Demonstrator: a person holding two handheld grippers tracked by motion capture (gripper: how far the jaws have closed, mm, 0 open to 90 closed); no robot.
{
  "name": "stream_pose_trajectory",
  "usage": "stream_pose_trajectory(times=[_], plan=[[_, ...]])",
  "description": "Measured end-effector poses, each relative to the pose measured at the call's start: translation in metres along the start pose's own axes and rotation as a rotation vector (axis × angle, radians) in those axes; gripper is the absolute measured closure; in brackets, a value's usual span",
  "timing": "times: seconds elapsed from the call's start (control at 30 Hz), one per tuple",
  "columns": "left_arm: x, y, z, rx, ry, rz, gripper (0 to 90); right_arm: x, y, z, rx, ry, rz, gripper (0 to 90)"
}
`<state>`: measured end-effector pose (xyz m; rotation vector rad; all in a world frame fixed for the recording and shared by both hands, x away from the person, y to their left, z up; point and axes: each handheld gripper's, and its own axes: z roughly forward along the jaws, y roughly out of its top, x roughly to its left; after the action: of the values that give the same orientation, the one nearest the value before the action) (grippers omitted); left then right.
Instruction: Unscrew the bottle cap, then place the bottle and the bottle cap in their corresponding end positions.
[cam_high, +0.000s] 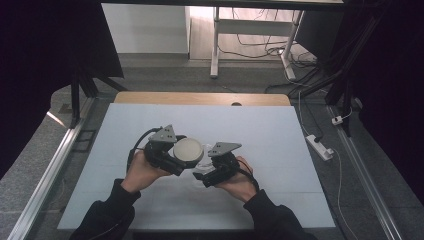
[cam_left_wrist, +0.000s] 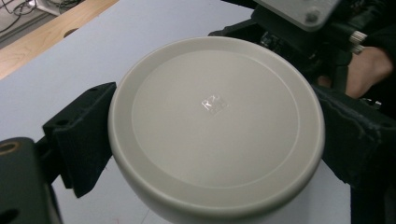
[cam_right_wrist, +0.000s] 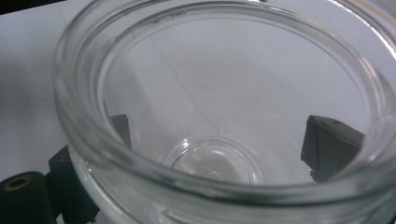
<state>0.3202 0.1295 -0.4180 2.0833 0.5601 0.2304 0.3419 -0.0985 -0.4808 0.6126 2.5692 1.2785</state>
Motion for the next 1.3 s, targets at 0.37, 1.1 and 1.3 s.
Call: stream_pose_trajectory(times=[0.37, 1.1, 1.3], plan=[[-0.008, -0.009, -0.006, -0.001, -0.013, 0.012, 8.2, -0.009, 0.000, -0.006, -0.016, -0.029, 0.008, 6.6], [-0.031, -0.023, 0.000, 0.007, -0.073, 0.032, 8.2, -0.025, 0.005, -0.011, -0.023, -0.065, 0.031, 6.6], [-0.036, -0.027, 0.005, 0.012, -0.086, 0.038, 8.2, -0.032, 0.008, -0.010, -0.028, -0.072, 0.038, 6.6]])
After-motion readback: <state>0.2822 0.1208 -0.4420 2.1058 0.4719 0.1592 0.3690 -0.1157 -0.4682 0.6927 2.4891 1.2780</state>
